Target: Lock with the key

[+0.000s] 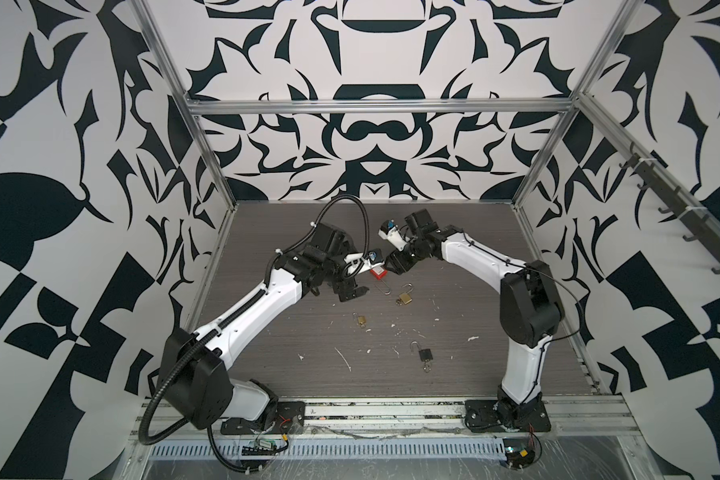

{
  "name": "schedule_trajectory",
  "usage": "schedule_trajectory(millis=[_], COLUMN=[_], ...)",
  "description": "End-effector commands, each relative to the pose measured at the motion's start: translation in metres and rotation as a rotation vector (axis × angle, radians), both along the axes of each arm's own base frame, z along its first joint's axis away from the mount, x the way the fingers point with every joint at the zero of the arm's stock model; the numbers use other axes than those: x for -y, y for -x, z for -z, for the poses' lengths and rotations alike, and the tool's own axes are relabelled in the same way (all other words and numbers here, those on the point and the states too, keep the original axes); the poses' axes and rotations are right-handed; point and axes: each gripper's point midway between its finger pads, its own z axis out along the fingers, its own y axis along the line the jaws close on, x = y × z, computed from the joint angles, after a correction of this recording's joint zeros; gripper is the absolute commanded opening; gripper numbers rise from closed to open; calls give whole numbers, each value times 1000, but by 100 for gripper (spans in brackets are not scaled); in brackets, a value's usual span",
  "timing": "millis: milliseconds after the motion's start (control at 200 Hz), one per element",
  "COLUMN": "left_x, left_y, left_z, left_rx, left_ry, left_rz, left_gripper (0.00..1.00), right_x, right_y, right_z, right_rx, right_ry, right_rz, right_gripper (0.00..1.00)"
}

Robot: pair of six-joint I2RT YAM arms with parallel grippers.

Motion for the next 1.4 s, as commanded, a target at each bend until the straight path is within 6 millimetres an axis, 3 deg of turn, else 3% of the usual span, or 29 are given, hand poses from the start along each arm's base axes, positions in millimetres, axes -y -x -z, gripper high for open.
schedule_trajectory(millis=[0, 185, 280, 415, 725, 945, 1350, 1395], left_x=[3, 18, 24, 38, 67, 77, 76, 76], left_y=[-5, -51, -74, -89, -84, -92, -96, -96], left_z=[6, 36, 61, 82, 136, 151, 173, 174], left_rx=[21, -50, -54, -66, -139, -109, -142, -147], left_ry=[-77, -176, -231, -233, -242, -251, -273, -273], left_rz=[171, 200, 212, 253, 313, 314, 290, 292], left_gripper=[99, 100, 100, 98, 95, 91, 86, 80], right_x=[42, 88, 96, 100, 104, 102, 101, 101], right_y=[3, 36, 50, 60, 60, 62, 64, 64], right_z=[-11, -14, -20, -24, -26, -27, -28, -27], right_rx=[-132, -234, -217, -208, -198, -200, -201, -201], right_ry=[-97, -212, -193, -188, -185, -198, -208, -208], right_rz=[272, 474, 477, 472, 481, 473, 473, 473], right_gripper=[65, 65, 67, 67, 67, 67, 67, 67])
